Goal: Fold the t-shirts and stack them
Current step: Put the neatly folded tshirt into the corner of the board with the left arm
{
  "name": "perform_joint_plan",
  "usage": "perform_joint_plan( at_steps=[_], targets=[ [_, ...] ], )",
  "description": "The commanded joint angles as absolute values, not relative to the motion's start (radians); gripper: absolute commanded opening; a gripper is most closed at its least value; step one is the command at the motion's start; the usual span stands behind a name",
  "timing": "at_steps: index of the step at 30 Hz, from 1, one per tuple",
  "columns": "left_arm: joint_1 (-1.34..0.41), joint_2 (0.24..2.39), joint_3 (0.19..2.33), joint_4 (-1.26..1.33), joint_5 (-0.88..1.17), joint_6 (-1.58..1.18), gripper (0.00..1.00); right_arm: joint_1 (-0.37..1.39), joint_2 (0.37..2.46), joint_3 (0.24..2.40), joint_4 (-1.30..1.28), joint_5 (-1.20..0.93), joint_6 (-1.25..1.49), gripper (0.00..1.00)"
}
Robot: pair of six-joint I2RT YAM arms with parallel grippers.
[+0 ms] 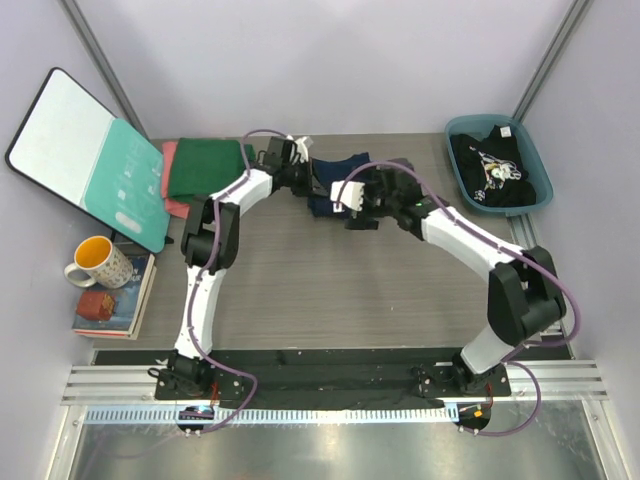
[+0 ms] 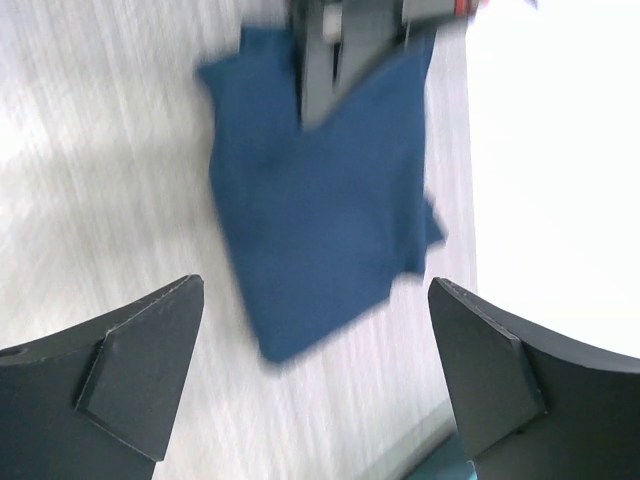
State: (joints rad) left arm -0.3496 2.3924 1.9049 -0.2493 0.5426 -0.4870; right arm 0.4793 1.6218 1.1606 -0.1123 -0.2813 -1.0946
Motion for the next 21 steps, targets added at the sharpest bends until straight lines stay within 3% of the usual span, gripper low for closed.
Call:
perform_joint_plan(
  at_steps=[1, 12, 21],
  targets=[
    [-0.310, 2.293, 1.985, -0.400, 0.538, -0.355, 0.00, 0.411, 1.574, 1.160, -0.394, -0.371, -1.074, 1.00],
    [-0.216, 2.272, 2.392, -0.938, 0.488, 0.096, 0.00, 0.356, 1.522, 1.039, -0.382, -0.321, -1.129, 1.00],
    [-0.104, 2.112, 2.275, -1.086, 0.388, 0.330, 0.00, 0.334, 1.486, 1.008, -0.356, -0.311, -1.149, 1.00]
  ],
)
